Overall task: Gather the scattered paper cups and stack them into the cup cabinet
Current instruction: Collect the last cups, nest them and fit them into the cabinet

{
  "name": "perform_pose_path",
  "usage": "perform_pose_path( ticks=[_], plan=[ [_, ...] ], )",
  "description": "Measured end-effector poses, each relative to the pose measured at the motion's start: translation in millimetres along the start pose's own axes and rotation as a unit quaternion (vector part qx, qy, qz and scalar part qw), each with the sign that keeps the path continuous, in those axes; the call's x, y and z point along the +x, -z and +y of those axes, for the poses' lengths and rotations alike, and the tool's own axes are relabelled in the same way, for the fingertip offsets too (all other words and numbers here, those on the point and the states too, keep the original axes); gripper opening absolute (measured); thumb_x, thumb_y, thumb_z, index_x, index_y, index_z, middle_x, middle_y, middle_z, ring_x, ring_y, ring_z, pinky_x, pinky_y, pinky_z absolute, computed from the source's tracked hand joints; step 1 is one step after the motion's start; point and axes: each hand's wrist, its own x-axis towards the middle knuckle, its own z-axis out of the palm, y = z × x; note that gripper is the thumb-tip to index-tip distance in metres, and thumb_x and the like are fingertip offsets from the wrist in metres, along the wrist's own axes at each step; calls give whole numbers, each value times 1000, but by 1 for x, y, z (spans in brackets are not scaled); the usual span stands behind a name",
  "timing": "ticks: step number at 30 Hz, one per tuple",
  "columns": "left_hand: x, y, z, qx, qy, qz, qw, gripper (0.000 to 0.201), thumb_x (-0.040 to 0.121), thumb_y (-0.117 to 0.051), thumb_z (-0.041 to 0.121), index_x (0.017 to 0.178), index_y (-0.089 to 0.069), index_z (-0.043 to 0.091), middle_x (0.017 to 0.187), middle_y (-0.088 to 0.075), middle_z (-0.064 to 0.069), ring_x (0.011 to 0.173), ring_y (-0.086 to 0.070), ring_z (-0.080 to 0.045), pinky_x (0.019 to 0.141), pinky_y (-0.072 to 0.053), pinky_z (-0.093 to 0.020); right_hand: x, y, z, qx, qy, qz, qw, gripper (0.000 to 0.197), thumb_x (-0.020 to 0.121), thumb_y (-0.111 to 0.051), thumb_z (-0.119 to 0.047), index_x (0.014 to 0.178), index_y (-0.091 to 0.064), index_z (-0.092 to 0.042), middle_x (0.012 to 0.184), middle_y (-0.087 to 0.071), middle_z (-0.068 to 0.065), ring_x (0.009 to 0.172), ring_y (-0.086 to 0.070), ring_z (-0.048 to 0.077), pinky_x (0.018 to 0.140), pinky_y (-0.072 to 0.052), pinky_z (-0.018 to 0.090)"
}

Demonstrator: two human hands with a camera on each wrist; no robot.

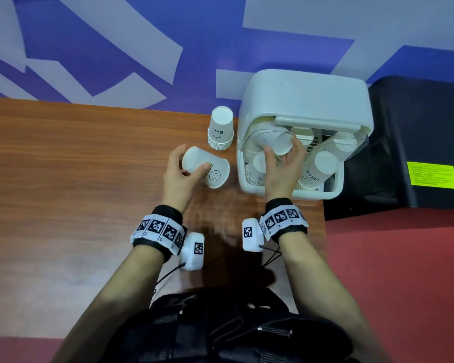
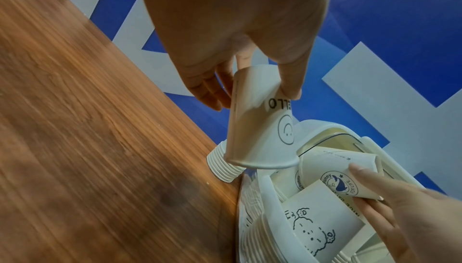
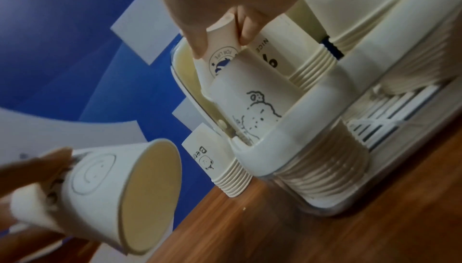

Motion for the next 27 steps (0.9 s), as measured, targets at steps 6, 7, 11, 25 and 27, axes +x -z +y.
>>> perform_pose_path(
  ticks=[6, 7, 11, 25, 27],
  plan=[
    [3, -4, -2, -2, 24, 0, 1000, 71, 80, -76, 22, 139, -37, 18, 116, -53, 3, 95, -53, 5, 78, -41, -8, 6, 4, 3, 41, -20, -1, 999, 56, 82, -71, -1, 126, -42, -19, 123, -52, -14, 120, -52, 1, 105, -42, 24],
    [3, -5, -2, 1, 25, -2, 1000, 70, 80, -76, 22, 139, -37, 19, 115, -53, 5, 95, -52, 9, 78, -41, -6, 6, 4, 4, 33, -17, -6, 999, 55, 83, -72, -3, 127, -43, -20, 123, -53, -14, 119, -53, 1, 104, -43, 24],
    [3, -7, -2, 5, 29, -7, 1000, 68, 80, -76, 21, 137, -40, 20, 119, -52, 4, 92, -51, 13, 76, -40, -2, 8, 4, 4, -36, 19, 10, 999, 53, 79, -77, -16, 121, -46, -25, 119, -55, -11, 109, -56, 2, 95, -45, 19],
    [-3, -5, -1, 21, 2, -26, 999, 47, 80, -76, 17, 120, -53, 22, 116, -55, 13, 98, -51, 12, 78, -41, -5, 3, -3, 7, -35, 77, 43, 996, 48, 80, -73, -5, 121, -50, -7, 124, -52, 2, 118, -56, 23, 102, -47, 40],
    [-3, -7, 0, 37, -7, -36, 999, 51, 79, -77, 17, 124, -53, 19, 122, -55, 7, 103, -51, 2, 78, -42, -5, 7, 1, 9, -105, 135, 28, 985, 43, 79, -74, -8, 118, -57, -1, 121, -56, 8, 116, -55, 28, 99, -45, 25]
  ],
)
